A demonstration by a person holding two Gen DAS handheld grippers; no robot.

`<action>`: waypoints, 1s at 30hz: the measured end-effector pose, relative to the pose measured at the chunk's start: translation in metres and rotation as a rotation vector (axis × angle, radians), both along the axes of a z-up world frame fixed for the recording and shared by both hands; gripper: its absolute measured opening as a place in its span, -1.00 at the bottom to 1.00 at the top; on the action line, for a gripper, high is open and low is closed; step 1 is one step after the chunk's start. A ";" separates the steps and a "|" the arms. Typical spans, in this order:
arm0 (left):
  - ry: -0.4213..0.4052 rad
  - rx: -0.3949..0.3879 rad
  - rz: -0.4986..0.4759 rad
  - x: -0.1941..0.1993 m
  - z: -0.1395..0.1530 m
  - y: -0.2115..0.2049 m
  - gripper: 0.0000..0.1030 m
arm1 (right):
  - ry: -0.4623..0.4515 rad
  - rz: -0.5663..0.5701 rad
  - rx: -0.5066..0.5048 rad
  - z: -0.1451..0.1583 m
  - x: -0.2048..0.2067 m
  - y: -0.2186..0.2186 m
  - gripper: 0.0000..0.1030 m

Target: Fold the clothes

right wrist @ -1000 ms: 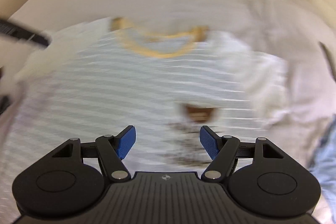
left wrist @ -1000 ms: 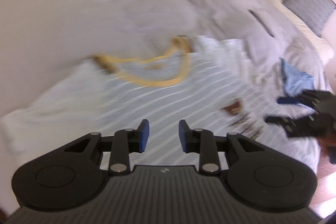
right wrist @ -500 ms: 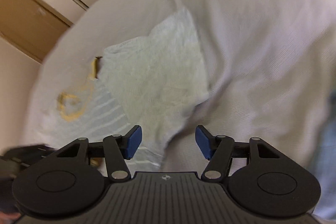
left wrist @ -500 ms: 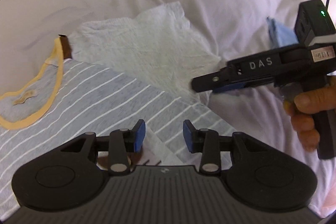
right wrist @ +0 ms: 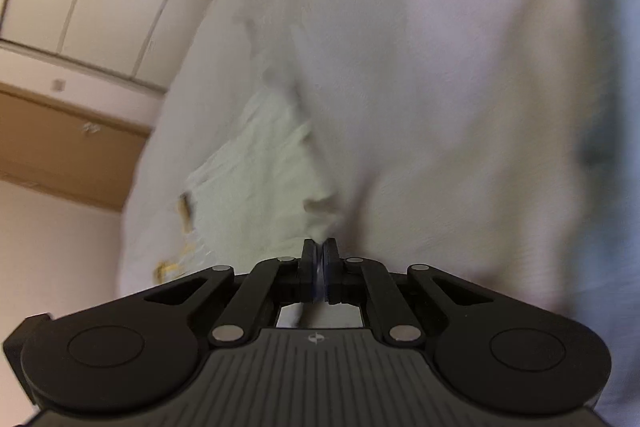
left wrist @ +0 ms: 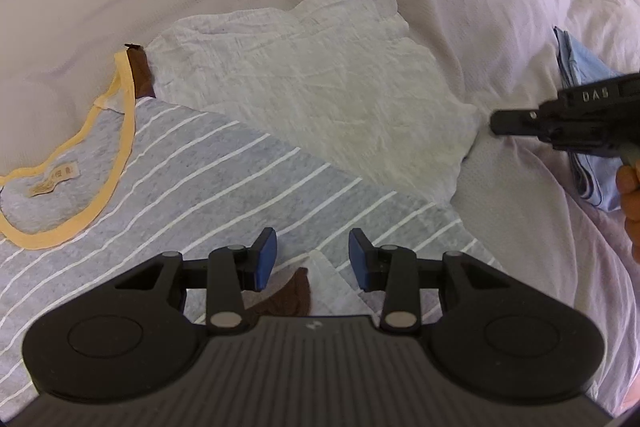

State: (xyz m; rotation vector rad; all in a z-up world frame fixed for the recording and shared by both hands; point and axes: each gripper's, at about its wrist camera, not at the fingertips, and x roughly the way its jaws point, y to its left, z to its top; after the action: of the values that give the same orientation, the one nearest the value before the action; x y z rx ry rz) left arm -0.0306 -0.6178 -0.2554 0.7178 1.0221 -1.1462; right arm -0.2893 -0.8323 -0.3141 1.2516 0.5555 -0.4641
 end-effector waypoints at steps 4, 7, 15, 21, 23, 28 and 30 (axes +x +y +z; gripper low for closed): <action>0.005 -0.005 0.000 0.000 -0.001 -0.005 -0.33 | 0.007 0.023 0.024 -0.008 0.002 0.003 -0.60; 0.002 -0.012 0.006 0.001 -0.002 -0.007 -0.27 | -0.001 0.049 0.022 -0.010 0.014 0.006 -0.35; -0.028 0.032 0.076 0.008 0.005 0.022 -0.25 | 0.188 0.134 -0.186 0.011 0.040 0.003 -0.54; -0.040 0.083 0.240 0.005 0.026 0.093 -0.08 | 0.226 0.208 -0.282 0.046 0.019 0.024 -0.44; -0.022 0.090 0.305 -0.002 0.034 0.122 -0.08 | 0.232 0.248 -0.286 0.054 0.009 0.041 -0.40; -0.010 0.099 0.397 -0.025 0.061 0.198 0.02 | 0.263 0.343 -0.292 0.081 -0.005 0.096 -0.37; -0.013 0.086 0.430 -0.024 0.079 0.227 0.19 | 0.278 0.364 -0.293 0.091 -0.008 0.120 -0.33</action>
State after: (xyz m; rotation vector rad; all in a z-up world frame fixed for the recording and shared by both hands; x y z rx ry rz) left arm -0.0542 -0.3911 -0.1766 0.5370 1.1532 -0.7279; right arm -0.2969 -0.7128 -0.2226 0.7874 0.8984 -0.3959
